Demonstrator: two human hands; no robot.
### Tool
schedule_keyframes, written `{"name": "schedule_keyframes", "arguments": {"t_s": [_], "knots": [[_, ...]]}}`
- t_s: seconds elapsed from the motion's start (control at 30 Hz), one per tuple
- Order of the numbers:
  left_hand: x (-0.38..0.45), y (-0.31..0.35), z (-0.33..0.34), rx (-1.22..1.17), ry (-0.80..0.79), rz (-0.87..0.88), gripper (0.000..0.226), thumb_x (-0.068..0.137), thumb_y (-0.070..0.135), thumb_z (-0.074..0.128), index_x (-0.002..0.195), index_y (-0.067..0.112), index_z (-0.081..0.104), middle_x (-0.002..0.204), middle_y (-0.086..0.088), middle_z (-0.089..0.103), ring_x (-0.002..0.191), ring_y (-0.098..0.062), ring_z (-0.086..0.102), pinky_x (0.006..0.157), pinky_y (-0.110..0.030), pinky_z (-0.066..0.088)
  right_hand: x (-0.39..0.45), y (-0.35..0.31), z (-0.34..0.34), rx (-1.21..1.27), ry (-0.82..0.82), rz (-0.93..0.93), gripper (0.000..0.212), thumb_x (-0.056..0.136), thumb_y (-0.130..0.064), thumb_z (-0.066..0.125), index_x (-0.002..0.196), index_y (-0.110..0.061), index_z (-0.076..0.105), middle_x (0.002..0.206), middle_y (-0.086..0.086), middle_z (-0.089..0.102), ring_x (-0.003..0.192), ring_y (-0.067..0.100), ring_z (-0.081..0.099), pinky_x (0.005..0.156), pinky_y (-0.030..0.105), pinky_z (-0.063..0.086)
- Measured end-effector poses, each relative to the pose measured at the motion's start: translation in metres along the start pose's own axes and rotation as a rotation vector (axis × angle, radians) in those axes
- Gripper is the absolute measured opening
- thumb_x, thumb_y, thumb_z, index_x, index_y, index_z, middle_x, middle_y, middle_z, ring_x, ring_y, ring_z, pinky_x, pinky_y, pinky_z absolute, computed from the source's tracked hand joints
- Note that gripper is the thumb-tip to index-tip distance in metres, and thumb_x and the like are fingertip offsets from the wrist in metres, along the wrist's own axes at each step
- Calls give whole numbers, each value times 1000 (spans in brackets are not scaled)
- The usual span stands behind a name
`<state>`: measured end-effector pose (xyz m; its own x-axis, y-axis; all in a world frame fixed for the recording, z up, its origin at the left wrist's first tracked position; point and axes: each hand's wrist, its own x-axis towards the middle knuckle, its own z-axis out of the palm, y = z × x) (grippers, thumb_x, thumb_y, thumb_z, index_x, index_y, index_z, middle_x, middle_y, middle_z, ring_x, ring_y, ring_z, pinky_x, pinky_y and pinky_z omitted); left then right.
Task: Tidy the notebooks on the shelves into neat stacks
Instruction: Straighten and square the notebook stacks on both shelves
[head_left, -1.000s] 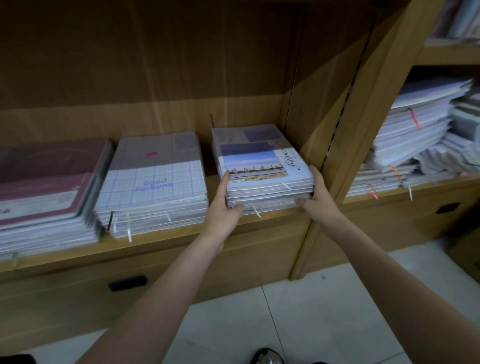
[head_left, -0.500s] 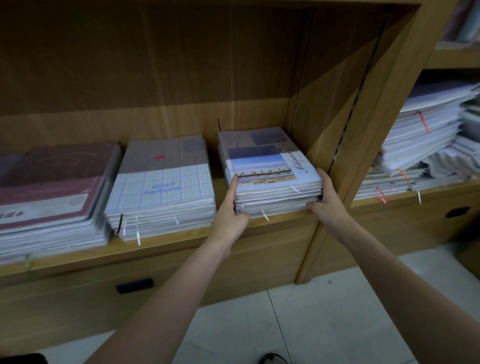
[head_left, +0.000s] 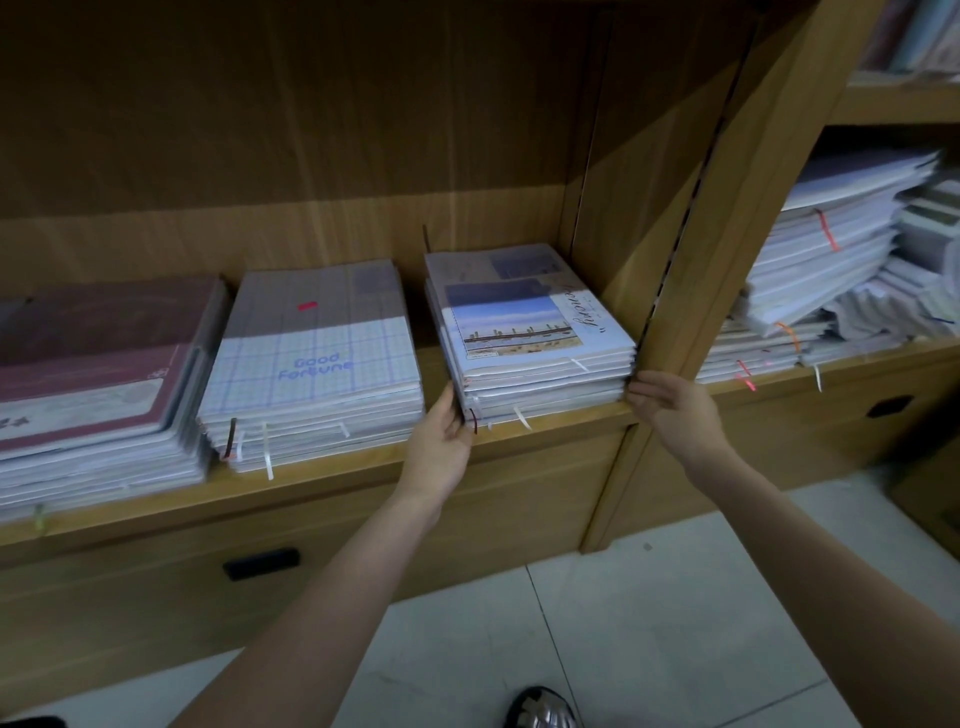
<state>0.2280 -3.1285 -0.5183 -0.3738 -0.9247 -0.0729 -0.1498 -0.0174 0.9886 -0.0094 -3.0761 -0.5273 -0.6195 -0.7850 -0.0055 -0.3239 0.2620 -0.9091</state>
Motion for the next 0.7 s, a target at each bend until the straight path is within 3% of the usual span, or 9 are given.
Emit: {"name": "schedule_keyframes", "arguments": {"t_s": [0.3,0.6,0.7], "knots": [[2,-5,1,42,7,-41,64,91,-11,45,146,15,24,145,0,40,133,-11,38,100,-16,30,-3,-3,9,98,-97,46,63,85,24,33,143,-2,32,141,12,44,132,22,41,112,37,31],[8,-9,2,101,13,-62,61,89,-16,40,143,12,32,144,-2,42,133,-13,38,108,-24,28,-4,-3,10,109,-122,63,65,86,24,38,144,-3,29,145,10,40,133,22,39,112,40,32],[13,-11,4,178,14,-57,61,89,-15,40,143,13,32,143,-2,43,133,-15,39,103,-19,32,-2,-2,9,93,-132,72,64,87,23,40,145,-3,28,145,10,39,133,22,41,112,41,32]]}}
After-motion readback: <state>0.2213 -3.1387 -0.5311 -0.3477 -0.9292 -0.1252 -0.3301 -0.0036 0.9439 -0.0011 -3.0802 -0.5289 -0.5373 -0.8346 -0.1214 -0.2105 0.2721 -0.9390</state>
